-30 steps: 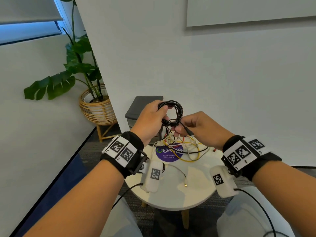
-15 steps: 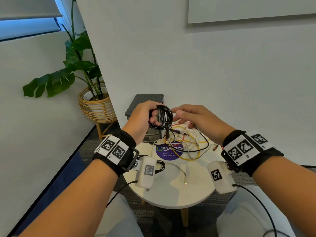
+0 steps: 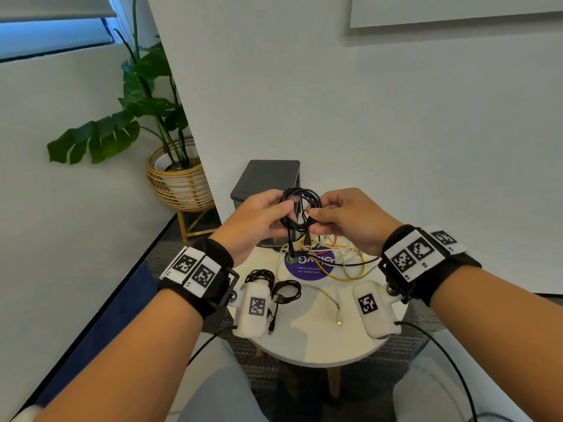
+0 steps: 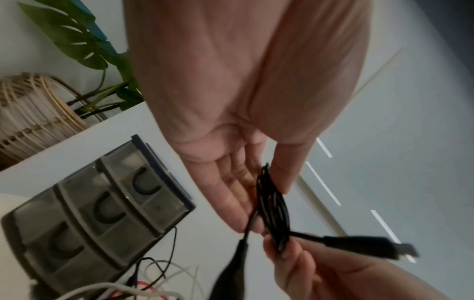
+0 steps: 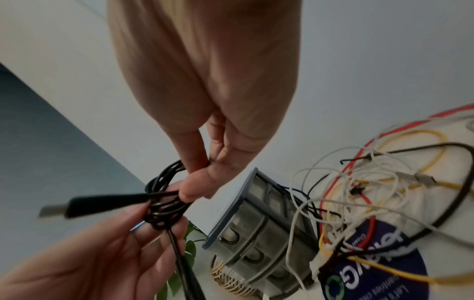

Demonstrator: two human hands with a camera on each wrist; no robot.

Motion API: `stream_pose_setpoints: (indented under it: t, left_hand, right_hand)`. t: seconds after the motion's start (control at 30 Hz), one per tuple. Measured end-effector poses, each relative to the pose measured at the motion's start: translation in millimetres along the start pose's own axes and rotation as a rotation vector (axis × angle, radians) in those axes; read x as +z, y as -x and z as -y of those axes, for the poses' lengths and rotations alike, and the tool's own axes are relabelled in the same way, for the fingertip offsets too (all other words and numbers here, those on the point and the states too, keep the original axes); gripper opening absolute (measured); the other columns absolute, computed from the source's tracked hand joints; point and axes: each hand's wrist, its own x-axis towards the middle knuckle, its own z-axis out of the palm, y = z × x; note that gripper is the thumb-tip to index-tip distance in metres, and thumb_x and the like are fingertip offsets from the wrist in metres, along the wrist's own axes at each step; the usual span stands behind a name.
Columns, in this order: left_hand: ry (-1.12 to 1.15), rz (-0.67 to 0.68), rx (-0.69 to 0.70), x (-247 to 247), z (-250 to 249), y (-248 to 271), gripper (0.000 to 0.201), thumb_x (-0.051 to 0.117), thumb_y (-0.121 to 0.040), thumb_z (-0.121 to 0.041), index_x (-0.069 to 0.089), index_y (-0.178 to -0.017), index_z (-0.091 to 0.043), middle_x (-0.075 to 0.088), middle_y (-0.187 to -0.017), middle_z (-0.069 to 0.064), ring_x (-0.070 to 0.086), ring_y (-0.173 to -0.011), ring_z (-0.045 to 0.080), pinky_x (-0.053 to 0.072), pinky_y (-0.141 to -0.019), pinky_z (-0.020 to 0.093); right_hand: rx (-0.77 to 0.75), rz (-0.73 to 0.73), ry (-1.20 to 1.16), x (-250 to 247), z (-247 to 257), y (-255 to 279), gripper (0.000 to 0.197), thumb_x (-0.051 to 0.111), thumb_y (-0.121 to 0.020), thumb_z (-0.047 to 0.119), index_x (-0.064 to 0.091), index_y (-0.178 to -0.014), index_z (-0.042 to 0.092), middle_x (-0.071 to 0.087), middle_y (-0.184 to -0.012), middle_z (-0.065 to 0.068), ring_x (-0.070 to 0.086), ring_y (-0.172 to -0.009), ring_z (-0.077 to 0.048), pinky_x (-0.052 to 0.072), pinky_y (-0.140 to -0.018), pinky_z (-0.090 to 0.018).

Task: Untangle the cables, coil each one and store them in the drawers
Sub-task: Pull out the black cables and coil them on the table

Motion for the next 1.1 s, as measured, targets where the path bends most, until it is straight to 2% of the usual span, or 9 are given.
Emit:
stream_pose_setpoints:
  t: [0.1,0.17,0.27,0.33,0.43,0.57,0.7,0.87,1.1]
  left_hand:
    - [-0.040,-0.010,0.005,-5,10,-2,0.026,0.057,-0.103,-0.009,0.063,-0.128,-0.012,0.075,-0.113,0.010,0.075,-0.098,0.025,0.061,-0.080,0.028]
    - [-0.093,-0.053,-0.008,-8,17,-5,0.023,0.059,-0.102,-0.010,0.065,-0.123,-0.016,0.076,-0.109,0.009,0.076,-0.094,0.025,0.062,-0.079,0.031]
    - [-0.132,-0.129,-0.092,-16,32,-10,0.023,0.059,-0.102,-0.009,0.059,-0.118,-0.026,0.075,-0.102,0.006,0.076,-0.081,0.014,0.060,-0.068,0.024]
    - [-0.160,-0.157,-0.185,-27,47,-14,0.026,0.059,-0.102,-0.008,0.060,-0.125,-0.018,0.074,-0.105,0.010,0.076,-0.082,0.017,0.059,-0.065,0.024]
    - [-0.200,-0.196,-0.314,-46,71,-16,0.018,0.060,-0.100,-0.005,0.068,-0.115,-0.011,0.073,-0.103,0.013,0.074,-0.084,0.020,0.060,-0.067,0.028]
    - [-0.194,-0.308,-0.437,-66,98,-22,0.015,0.059,-0.099,0.000,0.068,-0.107,-0.010,0.071,-0.102,0.013,0.072,-0.091,0.022,0.060,-0.068,0.032]
    - [-0.232,-0.360,-0.516,-81,121,-35,0.019,0.056,-0.100,0.002,0.066,-0.112,-0.009,0.068,-0.107,0.014,0.069,-0.094,0.023,0.059,-0.065,0.031]
    - [-0.308,-0.331,-0.540,-91,144,-47,0.032,0.054,-0.101,0.001,0.065,-0.129,-0.011,0.067,-0.120,0.013,0.068,-0.102,0.025,0.056,-0.060,0.025]
    - [-0.496,-0.275,-0.463,-105,154,-55,0.036,0.059,-0.097,0.002,0.070,-0.126,-0.016,0.069,-0.124,0.006,0.066,-0.108,0.024,0.057,-0.074,0.029]
  right_hand:
    - [0.056,-0.061,-0.056,1,-11,-10,0.025,0.069,-0.093,0.002,0.062,-0.106,-0.018,0.072,-0.083,-0.014,0.073,-0.071,-0.019,0.061,-0.067,-0.023]
    - [0.085,-0.103,-0.054,7,-20,-19,0.024,0.070,-0.092,-0.001,0.062,-0.109,-0.015,0.073,-0.091,-0.019,0.073,-0.072,-0.020,0.060,-0.065,-0.024]
    - [0.165,-0.126,-0.069,23,-37,-35,0.028,0.071,-0.089,-0.005,0.058,-0.114,-0.001,0.073,-0.101,-0.024,0.077,-0.081,-0.028,0.064,-0.073,-0.032]
    - [0.220,-0.088,-0.039,37,-49,-44,0.024,0.070,-0.089,-0.007,0.057,-0.107,0.002,0.071,-0.105,-0.024,0.077,-0.084,-0.031,0.064,-0.073,-0.032]
    - [0.272,-0.043,0.122,62,-72,-60,0.016,0.074,-0.086,-0.005,0.062,-0.091,0.005,0.071,-0.102,-0.022,0.076,-0.087,-0.031,0.063,-0.083,-0.040]
    - [0.287,0.002,0.313,92,-107,-92,0.022,0.084,-0.071,0.005,0.068,-0.086,0.005,0.073,-0.102,-0.025,0.073,-0.099,-0.039,0.062,-0.085,-0.048]
    - [0.312,0.042,0.543,105,-118,-114,0.034,0.083,-0.073,0.021,0.074,-0.101,0.005,0.074,-0.103,-0.016,0.071,-0.101,-0.032,0.060,-0.089,-0.042]
    - [0.315,0.060,0.682,109,-132,-131,0.041,0.083,-0.073,0.021,0.072,-0.108,0.003,0.072,-0.107,-0.015,0.070,-0.103,-0.031,0.059,-0.090,-0.042]
    - [0.264,0.102,0.758,115,-139,-139,0.037,0.084,-0.070,0.015,0.071,-0.102,0.001,0.072,-0.102,-0.019,0.071,-0.098,-0.034,0.061,-0.085,-0.045]
